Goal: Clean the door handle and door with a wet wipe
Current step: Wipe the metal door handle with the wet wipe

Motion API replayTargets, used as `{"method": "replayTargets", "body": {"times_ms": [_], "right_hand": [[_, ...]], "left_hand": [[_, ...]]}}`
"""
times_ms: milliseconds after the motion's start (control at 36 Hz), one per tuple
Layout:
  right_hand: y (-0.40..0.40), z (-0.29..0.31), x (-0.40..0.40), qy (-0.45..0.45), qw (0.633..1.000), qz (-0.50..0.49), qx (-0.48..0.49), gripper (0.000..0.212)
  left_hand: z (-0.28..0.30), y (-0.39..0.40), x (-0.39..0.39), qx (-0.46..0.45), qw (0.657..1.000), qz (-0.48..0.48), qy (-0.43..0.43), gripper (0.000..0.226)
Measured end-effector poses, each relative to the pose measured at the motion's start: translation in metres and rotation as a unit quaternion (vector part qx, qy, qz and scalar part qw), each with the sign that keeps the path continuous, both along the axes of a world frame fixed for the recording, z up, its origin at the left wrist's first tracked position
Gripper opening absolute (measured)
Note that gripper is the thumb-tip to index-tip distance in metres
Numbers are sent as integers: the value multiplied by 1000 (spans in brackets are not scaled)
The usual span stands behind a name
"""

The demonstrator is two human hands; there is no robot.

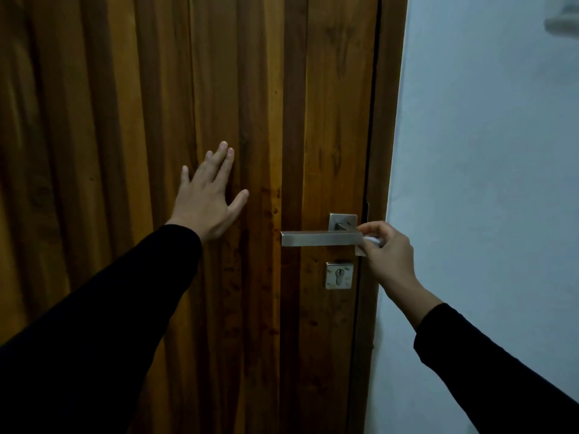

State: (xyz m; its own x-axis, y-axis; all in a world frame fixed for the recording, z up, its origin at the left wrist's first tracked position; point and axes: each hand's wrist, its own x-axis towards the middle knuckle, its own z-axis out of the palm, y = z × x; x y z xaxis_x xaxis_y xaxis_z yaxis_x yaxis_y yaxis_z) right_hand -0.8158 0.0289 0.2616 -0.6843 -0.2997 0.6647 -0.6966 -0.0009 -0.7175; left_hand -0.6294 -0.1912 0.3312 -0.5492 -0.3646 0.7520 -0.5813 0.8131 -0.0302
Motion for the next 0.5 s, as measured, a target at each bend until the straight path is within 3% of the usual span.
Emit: {"method": "replayTargets", "body": {"times_ms": [194, 500], "right_hand": [[16, -15, 1, -45, 997, 45, -34, 14], [-27, -10, 5, -104, 984, -108, -94, 14]], "left_hand": [[0, -3, -2, -2, 1000, 4, 1, 75], [0, 0, -1, -3, 1000, 8, -1, 75]]}}
